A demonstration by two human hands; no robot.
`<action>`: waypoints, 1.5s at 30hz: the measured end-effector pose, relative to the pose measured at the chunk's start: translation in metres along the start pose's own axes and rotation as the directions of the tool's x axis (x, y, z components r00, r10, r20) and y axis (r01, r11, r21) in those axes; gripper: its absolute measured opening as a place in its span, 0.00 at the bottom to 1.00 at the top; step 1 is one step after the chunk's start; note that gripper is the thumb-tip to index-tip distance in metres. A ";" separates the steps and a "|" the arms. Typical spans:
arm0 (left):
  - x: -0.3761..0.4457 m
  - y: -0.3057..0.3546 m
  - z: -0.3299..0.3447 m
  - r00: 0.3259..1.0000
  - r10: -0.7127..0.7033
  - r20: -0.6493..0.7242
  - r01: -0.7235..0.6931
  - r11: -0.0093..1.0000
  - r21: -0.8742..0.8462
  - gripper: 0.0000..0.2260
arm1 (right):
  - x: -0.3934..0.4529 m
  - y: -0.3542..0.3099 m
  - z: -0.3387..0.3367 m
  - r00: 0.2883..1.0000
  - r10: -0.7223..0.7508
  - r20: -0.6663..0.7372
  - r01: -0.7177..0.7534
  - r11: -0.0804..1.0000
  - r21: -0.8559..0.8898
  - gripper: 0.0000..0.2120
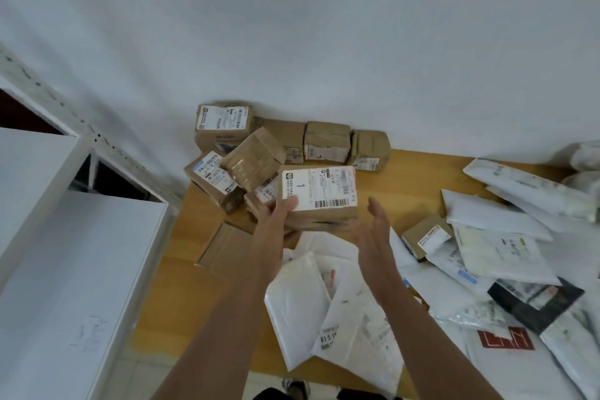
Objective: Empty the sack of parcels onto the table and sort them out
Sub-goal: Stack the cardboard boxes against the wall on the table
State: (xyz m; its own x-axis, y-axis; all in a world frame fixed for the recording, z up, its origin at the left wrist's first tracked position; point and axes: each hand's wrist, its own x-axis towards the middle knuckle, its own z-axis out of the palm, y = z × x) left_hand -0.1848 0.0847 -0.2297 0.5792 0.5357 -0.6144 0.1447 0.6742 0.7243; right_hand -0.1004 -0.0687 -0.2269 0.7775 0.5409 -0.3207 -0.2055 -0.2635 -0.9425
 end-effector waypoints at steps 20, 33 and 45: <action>0.119 -0.069 0.212 0.980 -0.016 0.199 -0.118 0.757 0.643 0.14 | 0.177 0.063 -0.231 0.947 0.296 0.126 -0.281 0.952 -0.120 0.51; 0.180 -0.087 0.221 0.983 -0.110 -0.145 0.181 0.685 0.706 0.24 | 0.282 0.093 -0.265 0.981 0.173 -0.092 -0.196 0.842 -0.503 0.56; 0.192 -0.063 0.218 0.998 -0.012 -0.063 0.041 0.873 0.486 0.28 | 0.296 0.081 -0.229 0.980 0.130 -0.152 -0.175 0.924 -0.339 0.27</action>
State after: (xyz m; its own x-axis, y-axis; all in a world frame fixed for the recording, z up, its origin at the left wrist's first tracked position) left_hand 0.0923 0.0336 -0.3251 0.5260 0.5586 -0.6413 0.5402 0.3630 0.7592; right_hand 0.2494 -0.1123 -0.3764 0.8254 0.3745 -0.4224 -0.1244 -0.6092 -0.7832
